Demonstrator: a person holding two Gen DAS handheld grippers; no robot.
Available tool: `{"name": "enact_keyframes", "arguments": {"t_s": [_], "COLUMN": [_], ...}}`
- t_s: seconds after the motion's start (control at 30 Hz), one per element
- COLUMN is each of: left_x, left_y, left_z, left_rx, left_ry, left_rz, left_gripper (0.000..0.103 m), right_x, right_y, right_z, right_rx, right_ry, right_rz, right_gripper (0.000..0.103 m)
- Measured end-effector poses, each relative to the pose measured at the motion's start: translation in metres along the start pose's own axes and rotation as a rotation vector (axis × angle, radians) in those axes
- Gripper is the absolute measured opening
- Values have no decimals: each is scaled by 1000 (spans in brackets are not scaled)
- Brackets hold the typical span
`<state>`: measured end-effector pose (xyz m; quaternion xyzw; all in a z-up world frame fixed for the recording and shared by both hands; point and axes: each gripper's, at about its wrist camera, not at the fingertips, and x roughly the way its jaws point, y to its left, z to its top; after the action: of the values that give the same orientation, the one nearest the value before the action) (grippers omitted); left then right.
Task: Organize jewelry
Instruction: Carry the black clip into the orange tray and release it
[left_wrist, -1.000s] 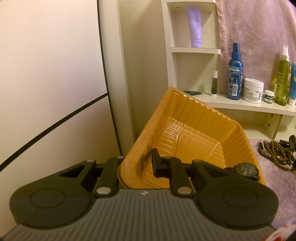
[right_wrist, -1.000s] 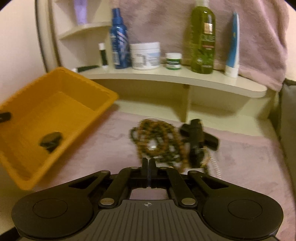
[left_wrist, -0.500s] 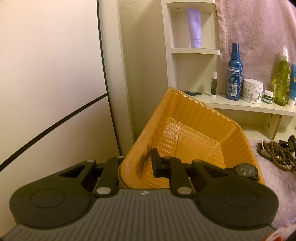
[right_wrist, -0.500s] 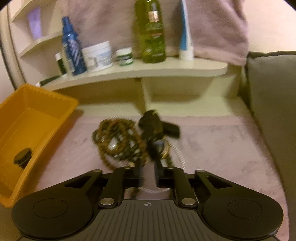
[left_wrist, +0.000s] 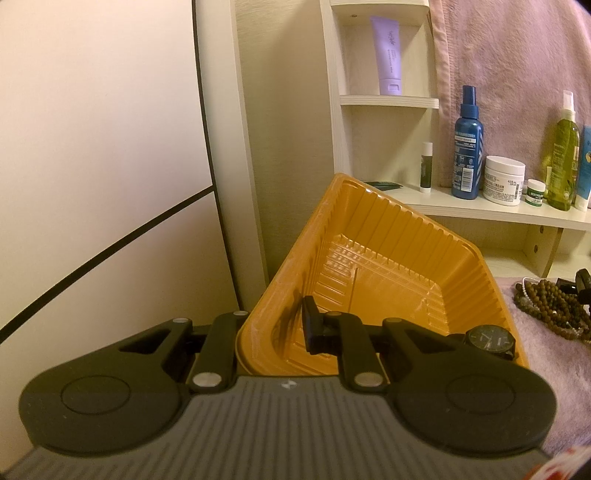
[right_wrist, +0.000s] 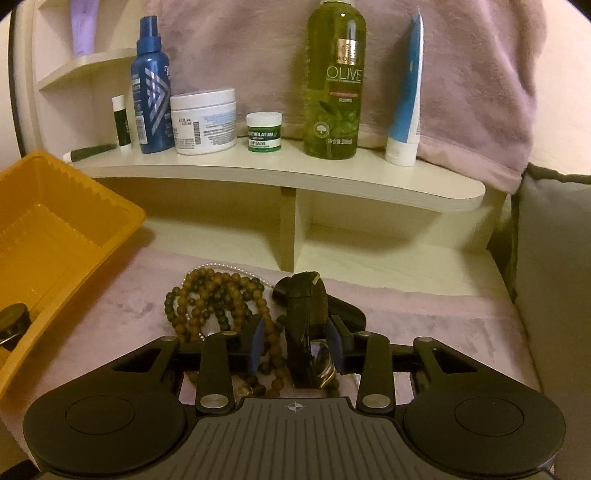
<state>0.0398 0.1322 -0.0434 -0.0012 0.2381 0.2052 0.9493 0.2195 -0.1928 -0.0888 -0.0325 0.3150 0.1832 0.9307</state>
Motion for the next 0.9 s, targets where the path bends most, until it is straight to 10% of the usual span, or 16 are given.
{"name": "enact_keyframes", "arguments": {"t_s": [0.4, 0.9], "left_x": [0, 2], "left_y": [0, 1], "left_z": [0, -1], "left_rx": [0, -4], "left_ry": [2, 15], "left_rz": [-1, 3], "left_gripper": [15, 16], "right_x": [-37, -28], "right_y": [5, 106], "right_z": [20, 53], "right_rx": [-20, -67], "right_ry": [-74, -83], "right_rz": [83, 547], "right_gripper": [12, 12]}}
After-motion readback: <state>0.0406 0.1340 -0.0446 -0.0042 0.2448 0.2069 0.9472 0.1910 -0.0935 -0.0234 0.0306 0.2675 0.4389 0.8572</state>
